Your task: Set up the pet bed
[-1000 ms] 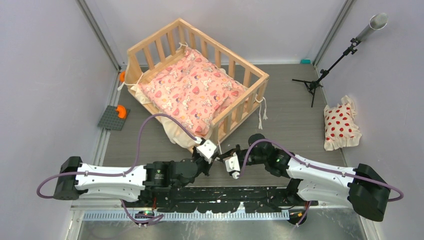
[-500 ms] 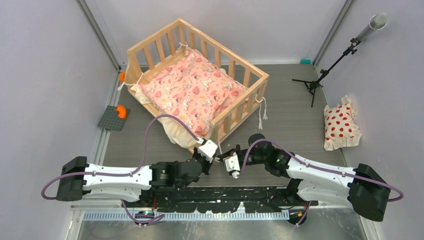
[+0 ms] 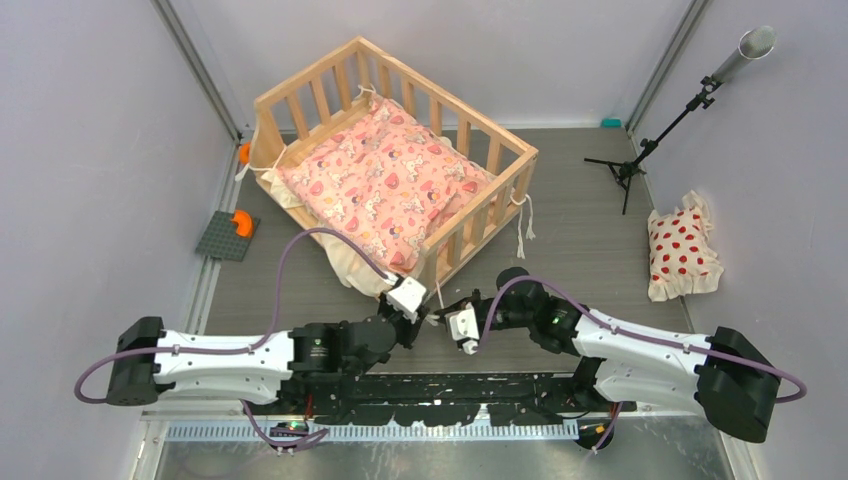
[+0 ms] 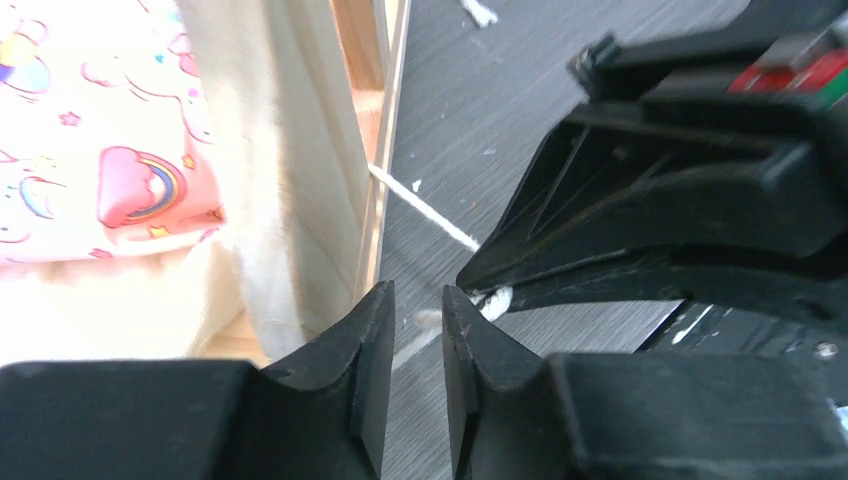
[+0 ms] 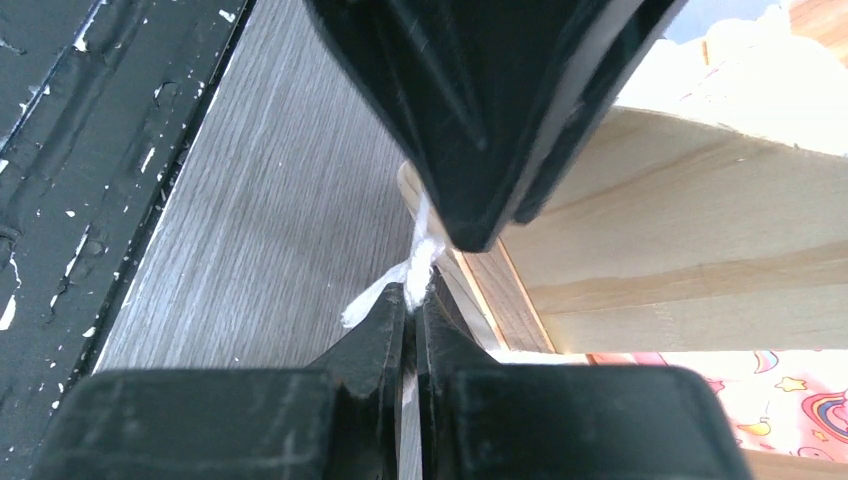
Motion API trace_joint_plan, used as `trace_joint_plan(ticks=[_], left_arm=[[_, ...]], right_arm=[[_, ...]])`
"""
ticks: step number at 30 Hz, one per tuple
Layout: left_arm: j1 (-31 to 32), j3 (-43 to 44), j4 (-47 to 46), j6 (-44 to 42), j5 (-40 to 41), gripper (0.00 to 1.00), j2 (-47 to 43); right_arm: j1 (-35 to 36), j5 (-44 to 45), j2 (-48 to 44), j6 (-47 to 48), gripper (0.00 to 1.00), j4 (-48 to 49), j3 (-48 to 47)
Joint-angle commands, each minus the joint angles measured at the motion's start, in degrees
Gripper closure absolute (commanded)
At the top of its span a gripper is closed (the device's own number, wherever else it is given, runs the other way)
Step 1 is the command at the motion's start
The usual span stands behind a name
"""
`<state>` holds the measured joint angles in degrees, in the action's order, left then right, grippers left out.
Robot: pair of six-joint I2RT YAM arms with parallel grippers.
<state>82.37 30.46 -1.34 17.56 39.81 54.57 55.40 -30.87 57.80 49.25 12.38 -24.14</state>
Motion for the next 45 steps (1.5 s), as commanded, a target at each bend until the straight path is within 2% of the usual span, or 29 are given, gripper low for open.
trace_joint_plan(ticks=[1,9,17,22,31,35,45], left_arm=[[-0.27,4.83,1.90,-0.49,1.33,0.72,-6.00],[-0.15,3.83,8.59,1.86,-4.05,0.76,-13.48],[2.24,-3.98,8.06,5.83,-5.04,0.78,-17.28],[4.22,-9.70,1.85,5.99,-4.04,0.75,-16.96],[6.57,-18.07,-13.78,6.25,3.68,0.54,-15.62],[6.75,-21.81,-23.25,6.30,5.53,0.50,-12.65],[6.91,-22.96,-37.03,5.98,10.23,0.46,-1.20]], right_arm=[[0.69,-3.00,1.18,-3.57,0.99,-0.29,-1.42],[0.69,-1.04,3.89,-12.09,0.99,6.97,-1.61],[0.65,-1.52,5.16,-14.27,0.99,9.59,-2.08],[0.63,-1.13,4.65,-14.67,0.99,9.50,-2.35],[0.69,-0.92,4.87,-18.51,0.99,10.31,-3.10],[0.68,-1.27,4.69,-19.08,0.99,10.56,-3.02],[0.65,-2.04,4.29,-20.79,0.99,10.82,-2.63]])
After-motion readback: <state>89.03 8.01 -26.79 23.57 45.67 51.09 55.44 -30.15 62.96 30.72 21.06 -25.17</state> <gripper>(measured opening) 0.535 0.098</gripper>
